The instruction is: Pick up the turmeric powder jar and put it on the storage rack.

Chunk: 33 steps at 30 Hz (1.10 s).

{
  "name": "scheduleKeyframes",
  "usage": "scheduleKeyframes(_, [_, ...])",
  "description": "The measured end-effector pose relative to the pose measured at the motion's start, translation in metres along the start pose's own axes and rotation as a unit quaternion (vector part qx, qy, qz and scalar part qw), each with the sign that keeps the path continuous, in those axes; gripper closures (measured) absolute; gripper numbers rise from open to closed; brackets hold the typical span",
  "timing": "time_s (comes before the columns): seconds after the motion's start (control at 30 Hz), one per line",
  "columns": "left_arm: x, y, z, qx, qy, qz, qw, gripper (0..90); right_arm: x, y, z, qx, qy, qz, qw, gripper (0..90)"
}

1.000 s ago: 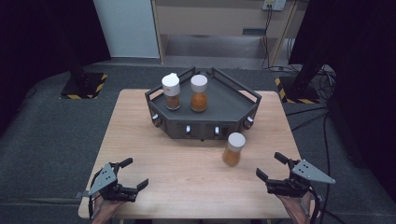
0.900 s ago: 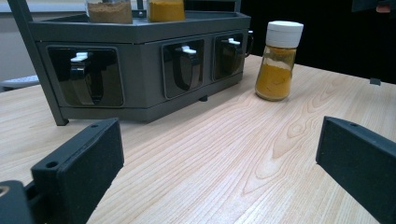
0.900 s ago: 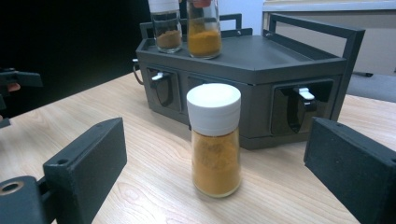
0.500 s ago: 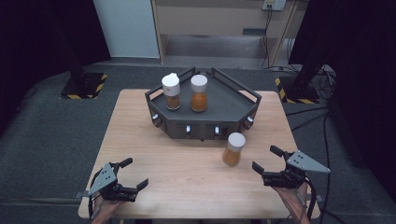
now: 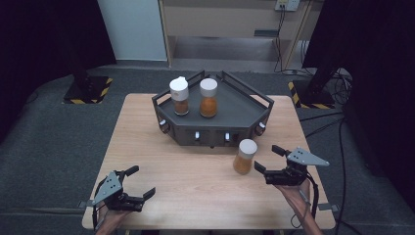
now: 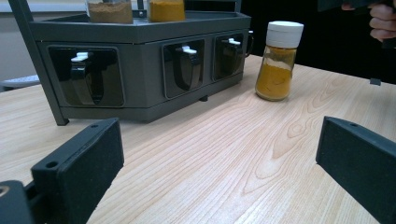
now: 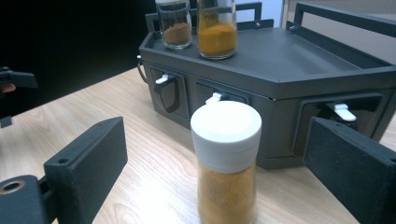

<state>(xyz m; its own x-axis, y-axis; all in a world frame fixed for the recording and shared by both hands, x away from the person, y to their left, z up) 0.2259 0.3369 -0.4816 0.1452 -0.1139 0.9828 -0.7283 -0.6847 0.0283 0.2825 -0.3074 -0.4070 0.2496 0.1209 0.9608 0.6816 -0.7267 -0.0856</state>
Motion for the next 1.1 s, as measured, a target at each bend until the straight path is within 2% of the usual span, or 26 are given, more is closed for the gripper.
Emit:
scheduleKeyframes(0.67, [0.0,0.0,0.0,0.0,0.0,-0.001,1.0,0.0,-0.002,0.009,0.055,0.001,-0.033,0.01,0.9994,7.5])
scheduleKeyframes(1.1, [0.0,0.0,-0.001,0.003,0.0,-0.001,1.0,0.0,-0.013,0.01,0.08,-0.005,-0.051,0.002,0.9987,17.7])
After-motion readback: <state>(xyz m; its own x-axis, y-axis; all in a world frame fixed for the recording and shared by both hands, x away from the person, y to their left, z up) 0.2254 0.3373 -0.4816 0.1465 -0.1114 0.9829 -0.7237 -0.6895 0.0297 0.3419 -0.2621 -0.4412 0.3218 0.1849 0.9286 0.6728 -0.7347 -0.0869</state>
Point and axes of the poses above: each handheld gripper's, and its own axes: z roughly forward along the jaws, x roughly out of its top, y roughly to its right, the point moved 5 cm from there along z, roughly forward along the jaws
